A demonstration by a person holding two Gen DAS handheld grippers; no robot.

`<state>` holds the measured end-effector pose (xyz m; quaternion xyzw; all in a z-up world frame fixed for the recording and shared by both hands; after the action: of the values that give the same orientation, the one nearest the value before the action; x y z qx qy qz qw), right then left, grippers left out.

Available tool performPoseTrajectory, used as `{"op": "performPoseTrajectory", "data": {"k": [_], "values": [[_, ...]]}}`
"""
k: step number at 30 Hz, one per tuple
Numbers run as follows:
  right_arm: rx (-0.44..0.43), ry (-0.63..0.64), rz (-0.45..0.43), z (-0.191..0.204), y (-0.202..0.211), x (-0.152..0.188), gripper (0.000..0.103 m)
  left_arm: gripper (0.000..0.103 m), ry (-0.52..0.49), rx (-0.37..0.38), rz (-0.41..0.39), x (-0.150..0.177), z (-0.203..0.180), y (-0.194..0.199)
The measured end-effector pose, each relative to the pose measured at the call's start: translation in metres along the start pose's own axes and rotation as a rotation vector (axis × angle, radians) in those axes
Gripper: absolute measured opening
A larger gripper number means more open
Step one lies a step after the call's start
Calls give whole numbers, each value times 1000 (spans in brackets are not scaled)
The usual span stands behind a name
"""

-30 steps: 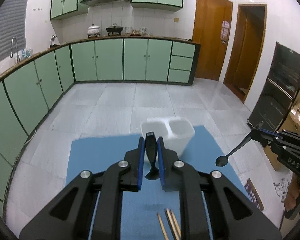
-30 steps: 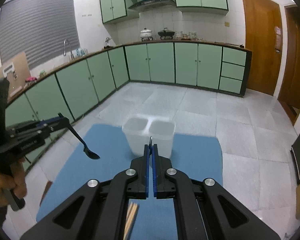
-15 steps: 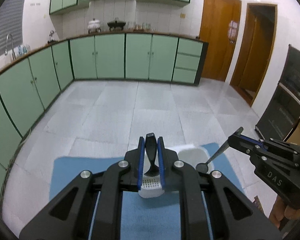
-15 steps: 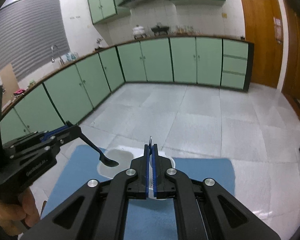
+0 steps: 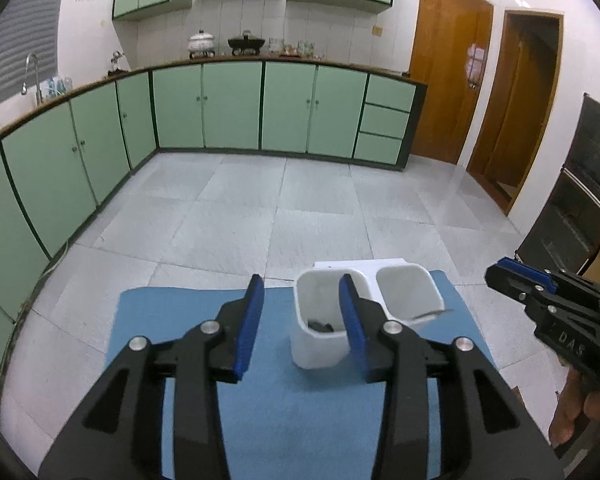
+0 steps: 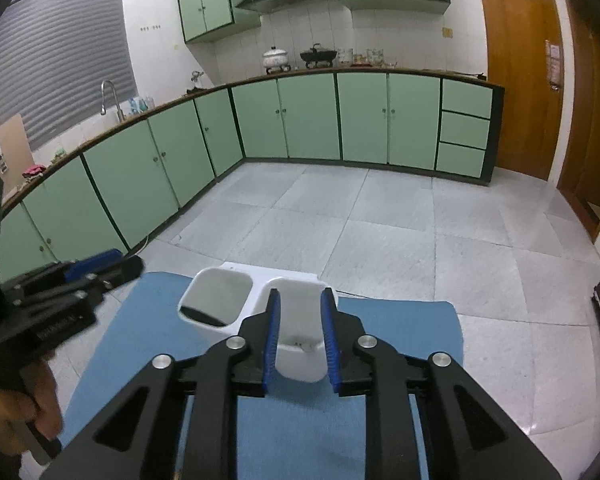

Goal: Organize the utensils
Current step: 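Open both tools to drop the spoons into the holder, then move both tools back over the row of chopsticks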

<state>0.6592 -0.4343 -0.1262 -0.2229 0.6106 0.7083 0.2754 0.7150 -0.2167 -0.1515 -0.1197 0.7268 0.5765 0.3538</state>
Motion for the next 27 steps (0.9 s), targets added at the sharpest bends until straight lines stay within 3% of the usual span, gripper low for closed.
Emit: {"op": "performPoseTrajectory", "data": {"k": [4, 7, 14, 19, 22, 27], "values": [[3, -18, -55, -2, 44, 39, 22, 50, 7, -17, -54, 30, 11, 50], [29, -11, -89, -2, 77, 88, 25, 54, 7, -37, -81, 74, 19, 84], [79, -15, -122, 20, 127, 226, 31, 60, 54, -64, -108, 213, 23, 144], [102, -29, -101, 47, 136, 315, 32, 65, 84, -69, -119, 291, 13, 168], [88, -45, -63, 58, 130, 350, 33, 69, 81, -82, -136, 322, 2, 176], [82, -37, -41, 75, 124, 384, 32, 69, 100, -66, -86, 369, -15, 167]]}}
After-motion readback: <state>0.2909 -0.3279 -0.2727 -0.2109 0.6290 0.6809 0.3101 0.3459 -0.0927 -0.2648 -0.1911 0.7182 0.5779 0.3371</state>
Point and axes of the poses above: each gripper's, at about its wrist camera, not at the fingertips, and y roughly against the way its jaws point, z to its left, x to its underside, the point moved 8 cm from there along -y, roughly the way its jaws point, and after that the axes turned 11 degrees about z, right-handed, at the moved point
